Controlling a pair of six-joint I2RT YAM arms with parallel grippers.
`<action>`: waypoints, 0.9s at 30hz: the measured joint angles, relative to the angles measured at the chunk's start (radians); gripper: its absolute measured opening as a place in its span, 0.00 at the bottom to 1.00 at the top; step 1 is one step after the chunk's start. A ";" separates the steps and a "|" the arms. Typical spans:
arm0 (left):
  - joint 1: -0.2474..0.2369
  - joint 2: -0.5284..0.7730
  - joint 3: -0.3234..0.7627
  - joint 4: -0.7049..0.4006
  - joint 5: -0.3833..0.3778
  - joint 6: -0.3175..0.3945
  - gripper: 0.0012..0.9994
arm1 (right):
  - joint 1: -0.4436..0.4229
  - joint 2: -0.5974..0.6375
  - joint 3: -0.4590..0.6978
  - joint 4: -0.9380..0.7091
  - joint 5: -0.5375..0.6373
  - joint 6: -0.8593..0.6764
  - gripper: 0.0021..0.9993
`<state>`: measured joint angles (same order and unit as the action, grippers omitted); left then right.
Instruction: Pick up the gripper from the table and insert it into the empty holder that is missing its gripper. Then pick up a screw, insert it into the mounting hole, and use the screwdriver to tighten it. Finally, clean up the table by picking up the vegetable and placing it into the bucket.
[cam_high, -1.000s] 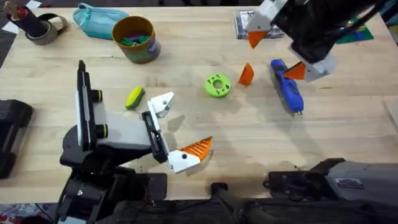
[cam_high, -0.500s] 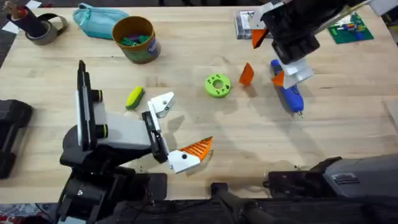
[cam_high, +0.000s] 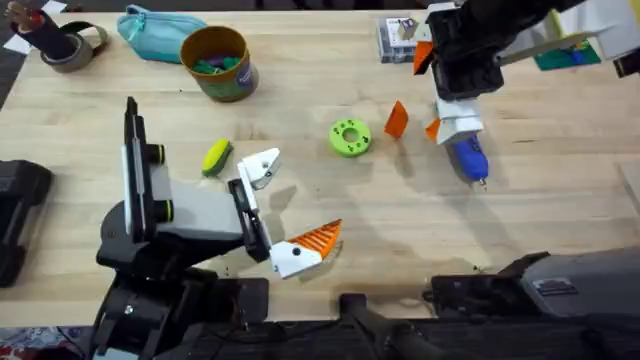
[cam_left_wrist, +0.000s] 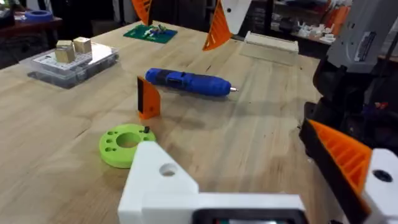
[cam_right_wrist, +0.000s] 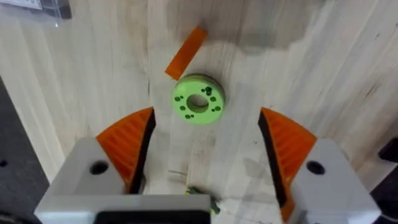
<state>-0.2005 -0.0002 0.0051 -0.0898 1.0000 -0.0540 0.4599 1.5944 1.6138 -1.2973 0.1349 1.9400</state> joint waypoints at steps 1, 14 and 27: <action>0.000 0.000 0.000 0.000 0.000 0.000 0.99 | 0.000 0.000 0.000 0.000 0.000 0.007 1.00; 0.000 0.000 0.000 0.000 0.000 0.000 0.99 | -0.091 0.037 0.001 0.020 -0.022 0.103 1.00; 0.000 0.000 0.000 0.000 0.001 0.000 0.99 | -0.129 0.151 0.001 0.194 -0.126 0.178 1.00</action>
<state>-0.2005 -0.0002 0.0051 -0.0898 1.0008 -0.0536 0.3305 1.7456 1.6150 -1.1036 0.0086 2.1185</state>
